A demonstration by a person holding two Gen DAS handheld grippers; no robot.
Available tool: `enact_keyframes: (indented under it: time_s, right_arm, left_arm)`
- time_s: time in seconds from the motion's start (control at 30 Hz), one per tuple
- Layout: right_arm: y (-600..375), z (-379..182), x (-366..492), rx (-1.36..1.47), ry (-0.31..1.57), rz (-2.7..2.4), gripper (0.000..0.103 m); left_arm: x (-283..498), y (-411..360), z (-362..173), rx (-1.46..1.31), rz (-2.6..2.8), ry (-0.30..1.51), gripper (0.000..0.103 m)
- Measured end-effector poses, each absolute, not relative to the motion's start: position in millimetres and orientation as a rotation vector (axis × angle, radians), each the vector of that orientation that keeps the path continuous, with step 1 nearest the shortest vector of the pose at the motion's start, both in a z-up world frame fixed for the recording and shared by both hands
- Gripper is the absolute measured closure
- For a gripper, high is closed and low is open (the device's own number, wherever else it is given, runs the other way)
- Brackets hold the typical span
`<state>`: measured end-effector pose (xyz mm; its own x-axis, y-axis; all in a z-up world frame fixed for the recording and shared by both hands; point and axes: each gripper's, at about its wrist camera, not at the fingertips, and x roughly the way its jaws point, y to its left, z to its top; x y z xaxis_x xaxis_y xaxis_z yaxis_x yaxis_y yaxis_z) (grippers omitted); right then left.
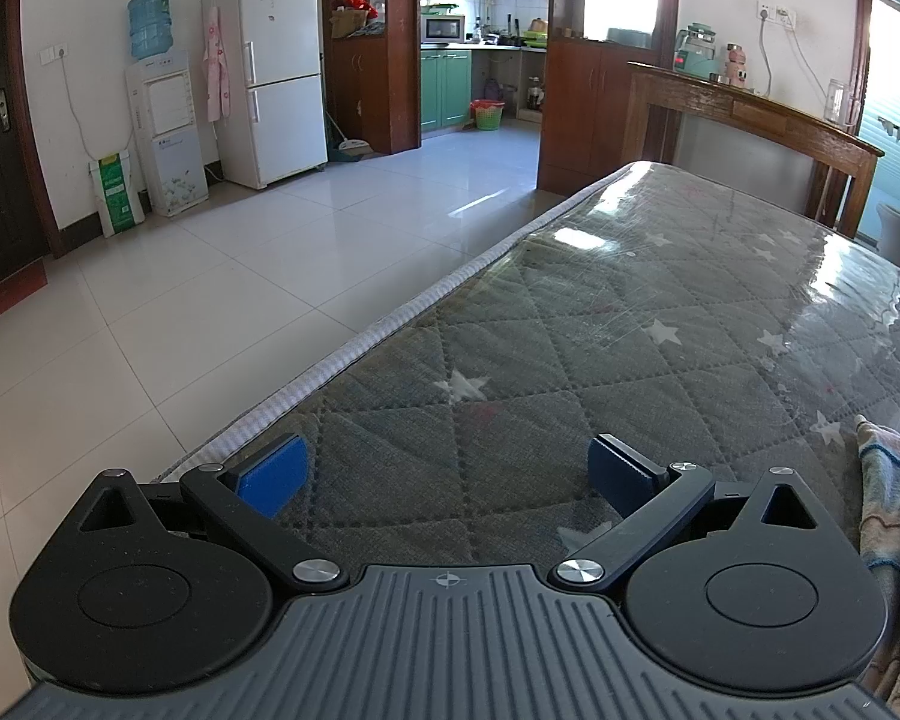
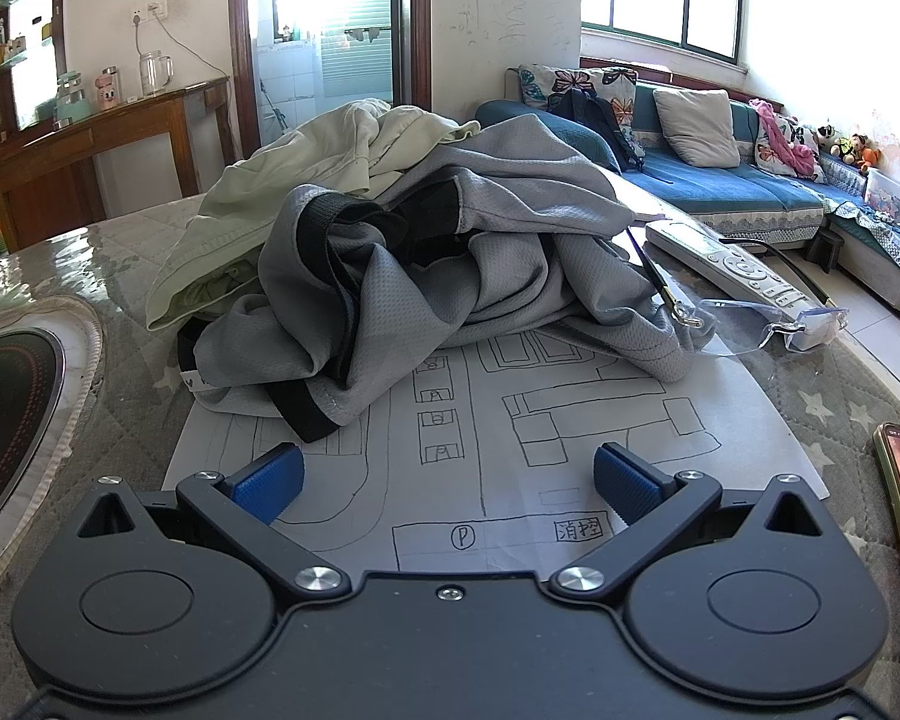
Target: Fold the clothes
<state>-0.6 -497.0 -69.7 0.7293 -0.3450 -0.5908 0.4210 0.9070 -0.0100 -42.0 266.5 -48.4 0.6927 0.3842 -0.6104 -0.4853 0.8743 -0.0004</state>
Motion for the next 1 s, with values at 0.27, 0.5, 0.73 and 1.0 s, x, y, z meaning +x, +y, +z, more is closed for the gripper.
enact_keyframes:
  time_s: [0.27, 0.5, 0.73, 1.0]
  right_arm:
    - [-497.4, -69.7, -0.7, 0.128, 0.624, -0.423, 0.0]
    - [-497.4, -69.8, -0.8, 0.128, 0.624, -0.423, 0.0]
    - [-497.5, -69.6, -0.8, 0.128, 0.624, -0.423, 0.0]
    - [-497.6, -69.7, -0.8, 0.128, 0.624, -0.423, 0.0]
  left_arm:
    - [-41.4, 265.9, -48.4, -0.166, 0.488, 0.642, 0.002]
    - [-40.2, 264.8, -48.5, -0.167, 0.488, 0.642, 0.002]
    - [-40.7, 265.0, -49.5, -0.167, 0.488, 0.642, 0.002]
    - [-39.9, 263.8, -50.8, -0.166, 0.489, 0.642, 0.002]
